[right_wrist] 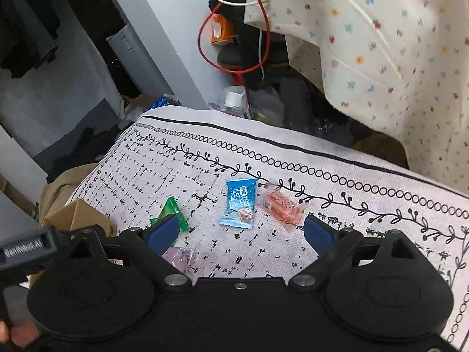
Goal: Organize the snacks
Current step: 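Move both open tools back from the box to the remaining candies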
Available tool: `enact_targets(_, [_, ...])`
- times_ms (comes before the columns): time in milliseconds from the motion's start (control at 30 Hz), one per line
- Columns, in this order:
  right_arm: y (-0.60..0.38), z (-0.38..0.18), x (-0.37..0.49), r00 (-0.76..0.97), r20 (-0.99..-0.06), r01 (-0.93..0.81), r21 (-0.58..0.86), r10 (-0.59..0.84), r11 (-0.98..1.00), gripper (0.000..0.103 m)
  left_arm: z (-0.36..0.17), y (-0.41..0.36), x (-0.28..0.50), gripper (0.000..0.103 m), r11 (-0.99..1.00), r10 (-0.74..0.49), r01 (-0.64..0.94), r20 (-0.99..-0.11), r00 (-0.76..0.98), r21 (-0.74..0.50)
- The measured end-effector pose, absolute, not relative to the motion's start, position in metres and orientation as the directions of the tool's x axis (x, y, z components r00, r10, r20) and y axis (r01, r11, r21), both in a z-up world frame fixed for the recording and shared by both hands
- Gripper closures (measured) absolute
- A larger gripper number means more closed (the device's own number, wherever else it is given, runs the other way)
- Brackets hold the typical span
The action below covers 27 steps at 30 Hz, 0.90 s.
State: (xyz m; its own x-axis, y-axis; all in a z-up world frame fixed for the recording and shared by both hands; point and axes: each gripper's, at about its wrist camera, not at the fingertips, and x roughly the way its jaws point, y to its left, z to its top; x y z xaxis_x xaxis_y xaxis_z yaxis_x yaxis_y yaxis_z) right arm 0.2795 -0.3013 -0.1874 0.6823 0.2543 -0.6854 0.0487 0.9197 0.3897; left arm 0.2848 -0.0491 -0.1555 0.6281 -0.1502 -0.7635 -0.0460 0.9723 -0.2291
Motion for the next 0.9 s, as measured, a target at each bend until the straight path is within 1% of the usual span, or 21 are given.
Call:
enact_targets(167, [-0.305,-0.201,0.288,0.670,-0.695,0.057,0.400,0.262,0.915,0.013,-0.174,-0.071,0.289,0.009,0.987,-0.116,-0.012,-0.775,0.621,-0.158])
enact_targets(633, [-0.318,-0.230,0.308,0.628,-0.723,0.085,0.430,0.287,0.899,0.014,-0.208,-0.098,0.303,0.010,0.995,-0.092,0.015,-0.812,0.576,-0.102])
enact_targets(833, [-0.318,-0.240,0.315,0.612,-0.735,0.082,0.427,0.293,0.900,0.014,-0.217,-0.106,0.310,0.016,0.996,-0.087,0.022,-0.819,0.568,-0.091])
enact_targets(900, [-0.319,-0.243,0.316,0.609,-0.736,0.081,0.428,0.295,0.900,0.014,-0.220,-0.108,0.311,0.023,0.996,-0.084,0.023,-0.823,0.562,-0.086])
